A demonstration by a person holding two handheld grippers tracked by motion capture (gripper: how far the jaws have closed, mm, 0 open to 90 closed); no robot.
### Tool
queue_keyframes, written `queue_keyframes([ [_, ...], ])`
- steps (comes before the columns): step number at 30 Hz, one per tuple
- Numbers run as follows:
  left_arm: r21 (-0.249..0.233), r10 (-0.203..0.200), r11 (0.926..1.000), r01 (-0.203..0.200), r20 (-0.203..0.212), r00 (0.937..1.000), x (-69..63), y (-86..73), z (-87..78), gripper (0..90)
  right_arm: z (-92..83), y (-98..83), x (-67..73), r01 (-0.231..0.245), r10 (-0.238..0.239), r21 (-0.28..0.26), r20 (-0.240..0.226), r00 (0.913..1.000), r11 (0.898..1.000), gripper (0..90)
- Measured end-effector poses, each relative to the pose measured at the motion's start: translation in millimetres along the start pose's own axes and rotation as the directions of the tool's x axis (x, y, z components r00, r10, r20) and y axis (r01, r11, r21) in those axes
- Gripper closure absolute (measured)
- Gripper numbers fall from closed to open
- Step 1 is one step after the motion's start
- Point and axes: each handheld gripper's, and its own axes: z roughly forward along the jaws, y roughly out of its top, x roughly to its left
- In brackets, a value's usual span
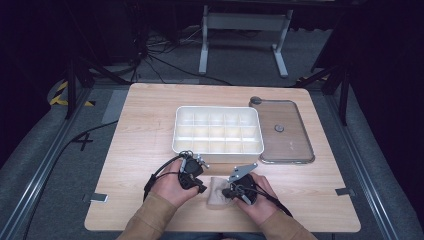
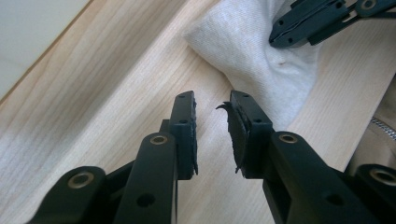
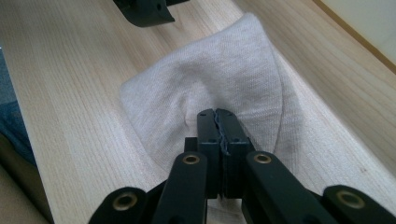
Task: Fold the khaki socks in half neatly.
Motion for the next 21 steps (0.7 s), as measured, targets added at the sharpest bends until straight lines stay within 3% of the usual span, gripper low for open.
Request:
queue_keyframes([
  [5, -0.002, -0.015, 0.9999, 0.015, 0.021, 0.9997, 2.1, -1.2, 5.1, 73.4, -0.1, -1.4, -4.2, -0.016, 0.016, -0.009, -0.026, 0.9995, 1.000, 89.6],
  [8, 0.007, -0.014, 0.9999, 0.014, 0.026, 0.9996, 2.7, -1.3, 9.2, 75.5, -0.2, -1.4, -5.2, -0.012, 0.011, -0.012, -0.018, 0.9998, 1.000, 89.6],
  [21, 0.042, 0.012, 0.9991, -0.012, -0.011, 0.9999, -1.0, 3.7, 20.9, 83.6, 0.0, -1.4, -5.7, -0.004, 0.004, -0.011, -0.024, 0.9997, 1.000, 89.6],
])
